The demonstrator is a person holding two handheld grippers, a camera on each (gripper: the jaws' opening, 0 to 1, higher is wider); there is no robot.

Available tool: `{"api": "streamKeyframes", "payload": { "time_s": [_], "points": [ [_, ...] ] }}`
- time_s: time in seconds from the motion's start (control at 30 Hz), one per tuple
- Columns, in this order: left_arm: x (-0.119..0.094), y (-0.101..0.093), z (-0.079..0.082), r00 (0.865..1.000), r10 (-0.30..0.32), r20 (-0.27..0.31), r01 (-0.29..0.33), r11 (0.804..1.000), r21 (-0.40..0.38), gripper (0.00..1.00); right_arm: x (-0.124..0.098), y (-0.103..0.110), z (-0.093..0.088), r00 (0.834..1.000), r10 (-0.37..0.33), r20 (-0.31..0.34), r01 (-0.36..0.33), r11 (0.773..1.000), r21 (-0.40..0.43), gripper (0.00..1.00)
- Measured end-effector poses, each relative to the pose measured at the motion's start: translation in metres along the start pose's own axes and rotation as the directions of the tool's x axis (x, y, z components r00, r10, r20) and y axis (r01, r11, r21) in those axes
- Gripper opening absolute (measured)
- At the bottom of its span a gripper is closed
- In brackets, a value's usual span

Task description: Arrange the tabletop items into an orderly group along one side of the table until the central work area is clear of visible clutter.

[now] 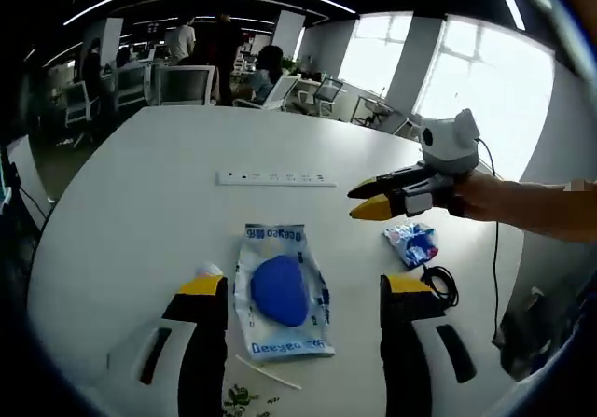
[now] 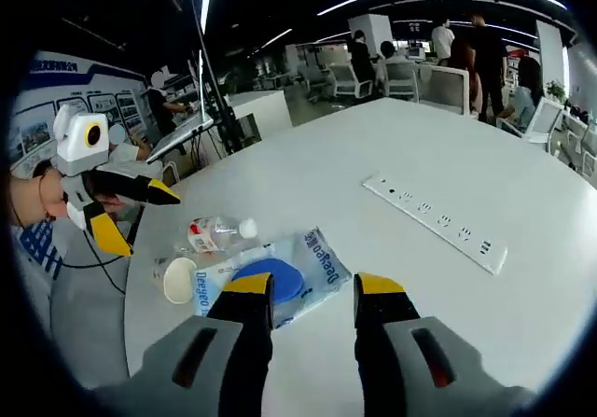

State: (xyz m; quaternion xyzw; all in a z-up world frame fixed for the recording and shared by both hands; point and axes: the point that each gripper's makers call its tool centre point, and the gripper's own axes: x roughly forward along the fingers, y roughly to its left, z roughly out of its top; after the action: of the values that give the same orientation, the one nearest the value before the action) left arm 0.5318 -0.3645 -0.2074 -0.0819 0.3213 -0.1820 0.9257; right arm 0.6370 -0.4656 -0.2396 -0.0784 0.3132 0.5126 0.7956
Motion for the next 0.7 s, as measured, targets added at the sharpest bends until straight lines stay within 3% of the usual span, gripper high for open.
{"api": "streamKeyframes", "payload": {
  "time_s": [0.3,0.7],
  "points": [
    [-0.006,0.022,-0.002,0.999,0.033,0.017,-0.032,0.999,-0.034,0.66,0.039,-0.008,-0.004,0.992,0.052,-0.114,-0.063,0.993,-0.102,0.32],
    [-0.009,0.047,-0.010,0.997,0.072,0.021,-0.070,0.996,-0.058,0.66,0.079,-0.021,-0.013,0.972,0.107,-0.210,-0.138,0.981,-0.136,0.31]
  ]
}}
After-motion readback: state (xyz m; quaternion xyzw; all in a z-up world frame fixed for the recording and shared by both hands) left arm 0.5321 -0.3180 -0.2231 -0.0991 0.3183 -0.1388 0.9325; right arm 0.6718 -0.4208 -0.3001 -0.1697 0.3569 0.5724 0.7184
